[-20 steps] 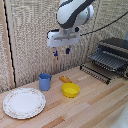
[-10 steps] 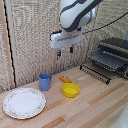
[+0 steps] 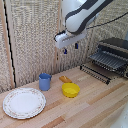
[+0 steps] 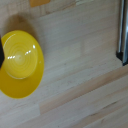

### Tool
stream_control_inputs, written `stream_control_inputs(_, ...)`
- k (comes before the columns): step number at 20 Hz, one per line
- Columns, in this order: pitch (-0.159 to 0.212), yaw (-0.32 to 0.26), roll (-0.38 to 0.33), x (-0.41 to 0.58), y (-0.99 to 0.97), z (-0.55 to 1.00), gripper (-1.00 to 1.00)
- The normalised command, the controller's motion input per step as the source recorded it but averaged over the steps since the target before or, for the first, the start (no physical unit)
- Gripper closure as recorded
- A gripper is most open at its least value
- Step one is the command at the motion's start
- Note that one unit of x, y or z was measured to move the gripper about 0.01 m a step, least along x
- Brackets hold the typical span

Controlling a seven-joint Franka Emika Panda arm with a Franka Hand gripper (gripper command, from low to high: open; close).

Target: Position your gripper near the tray handle while precisely lining it up. Firmly yet gently grip the handle, ensuring a strong hold. Slide the tray into the oven in a steady manner until it's entirely inside. Relinquish the handle as it sits within the oven and extract your gripper with care.

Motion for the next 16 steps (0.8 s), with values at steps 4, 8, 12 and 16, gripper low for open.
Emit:
stream_control_inputs(4,0.0,0.098,-0.329,0.021,-0.31,-0.07,-1.0)
stream_control_inputs(8,0.005,0.089,-0.359,0.038,-0.28,-0.13,-1.0)
stream_control_inputs(12,0.025,0.092,-0.374,0.058,-0.24,-0.17,-1.0)
stream_control_inputs(16,0.079,0.093,-0.375,0.101,-0.19,-0.18,-1.0)
